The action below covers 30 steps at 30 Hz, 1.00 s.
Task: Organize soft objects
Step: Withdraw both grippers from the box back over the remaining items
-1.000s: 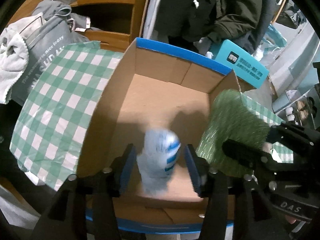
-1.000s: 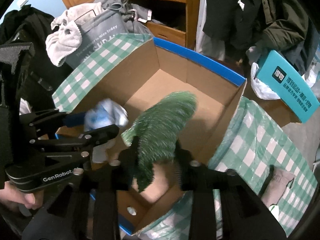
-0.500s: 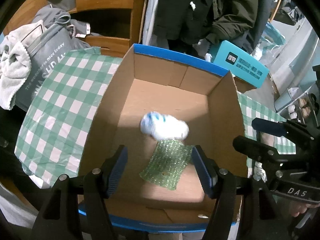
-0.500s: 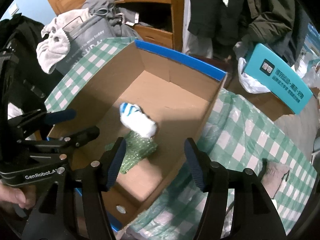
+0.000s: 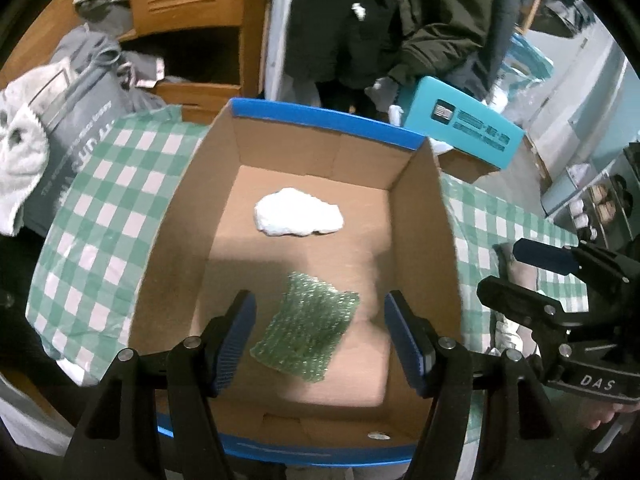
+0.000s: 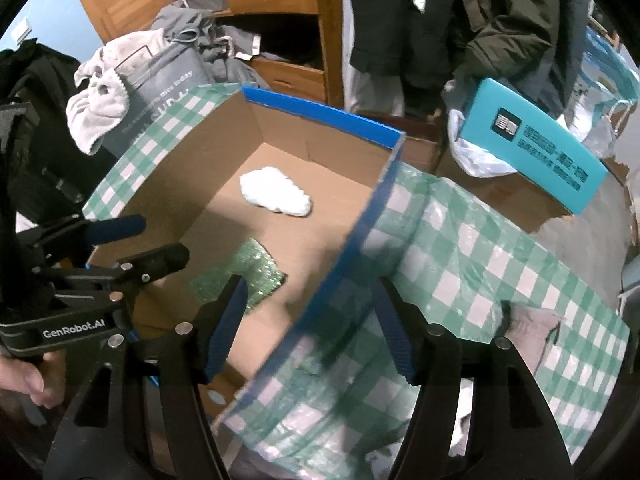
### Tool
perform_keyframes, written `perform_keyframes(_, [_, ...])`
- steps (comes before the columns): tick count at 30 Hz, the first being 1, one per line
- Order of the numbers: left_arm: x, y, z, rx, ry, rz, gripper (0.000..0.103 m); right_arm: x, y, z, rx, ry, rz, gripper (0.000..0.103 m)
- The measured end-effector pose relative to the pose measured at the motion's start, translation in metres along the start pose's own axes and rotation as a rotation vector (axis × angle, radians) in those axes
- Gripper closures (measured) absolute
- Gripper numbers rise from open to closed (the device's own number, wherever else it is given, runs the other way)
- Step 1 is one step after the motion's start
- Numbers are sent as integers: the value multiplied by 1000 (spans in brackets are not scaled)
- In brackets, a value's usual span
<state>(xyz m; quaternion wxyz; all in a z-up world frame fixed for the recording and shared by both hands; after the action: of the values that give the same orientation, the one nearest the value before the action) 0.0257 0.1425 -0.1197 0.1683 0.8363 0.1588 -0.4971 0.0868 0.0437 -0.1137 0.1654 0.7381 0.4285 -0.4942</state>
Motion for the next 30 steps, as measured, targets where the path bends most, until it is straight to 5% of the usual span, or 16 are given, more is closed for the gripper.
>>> perform_keyframes(30, [19, 141, 16, 217, -57, 116, 31, -57, 139, 63, 184, 62, 133, 37])
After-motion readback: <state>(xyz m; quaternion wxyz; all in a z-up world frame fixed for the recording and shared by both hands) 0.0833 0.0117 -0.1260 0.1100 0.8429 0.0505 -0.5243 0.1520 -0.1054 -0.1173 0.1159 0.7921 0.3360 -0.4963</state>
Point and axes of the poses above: each gripper's, at about its wrist camera, not at the fingertips, and x roughly the way its jaws point, y to its right, z to its underside, the point moved 10 cm from there along x, roughly the way its jaws point, and after that the axes turned 3 degrees about x, right-handed, at the moved point
